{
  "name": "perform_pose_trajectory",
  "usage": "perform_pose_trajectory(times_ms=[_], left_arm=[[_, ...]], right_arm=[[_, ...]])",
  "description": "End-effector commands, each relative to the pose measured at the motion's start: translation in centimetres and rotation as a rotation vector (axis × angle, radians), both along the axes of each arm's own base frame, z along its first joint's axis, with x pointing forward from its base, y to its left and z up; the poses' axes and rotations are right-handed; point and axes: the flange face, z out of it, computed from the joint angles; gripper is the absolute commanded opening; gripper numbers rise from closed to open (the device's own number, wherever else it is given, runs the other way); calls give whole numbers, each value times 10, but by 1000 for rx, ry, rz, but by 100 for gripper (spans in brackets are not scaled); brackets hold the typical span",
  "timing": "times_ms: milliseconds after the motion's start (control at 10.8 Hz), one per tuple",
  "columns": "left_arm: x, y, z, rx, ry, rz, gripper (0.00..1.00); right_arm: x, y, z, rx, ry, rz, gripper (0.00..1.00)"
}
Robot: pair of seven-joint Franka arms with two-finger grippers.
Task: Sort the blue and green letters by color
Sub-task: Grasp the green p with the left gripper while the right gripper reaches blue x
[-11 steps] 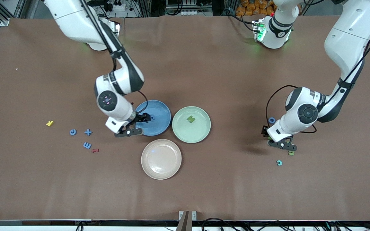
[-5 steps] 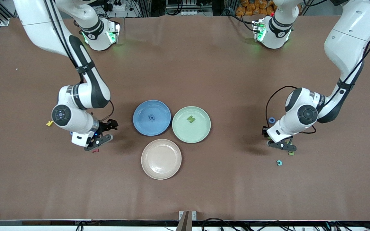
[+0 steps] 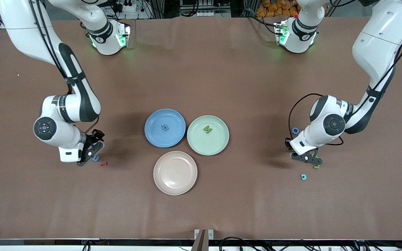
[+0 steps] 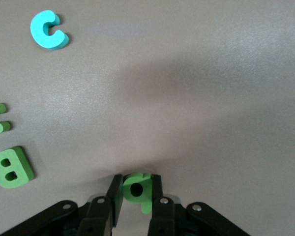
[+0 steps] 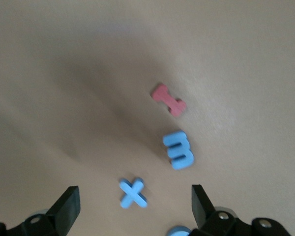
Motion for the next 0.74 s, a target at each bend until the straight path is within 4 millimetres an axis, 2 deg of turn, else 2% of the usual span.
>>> perform_pose_trajectory(times_ms=[0,93,186,465,651], left_arm=[[3,0,3,4,-19,-16,0],[3,-6,8,-5,-23,-14,0],[0,-23,14,-21,-24,-32,0],[-12,-83,36,-100,-15,26,0],[-27,-130,42,-112,-10,84,0]], right_arm=[[-20,-12,-20,-2,-1,48,100],[-29,-13,-31,1,-32,51,100],[-34,-13,-37,2,-47,53,100],[-34,-17,-43,3,-47,80,100],[-35,-20,-46,3,-46,77,100]])
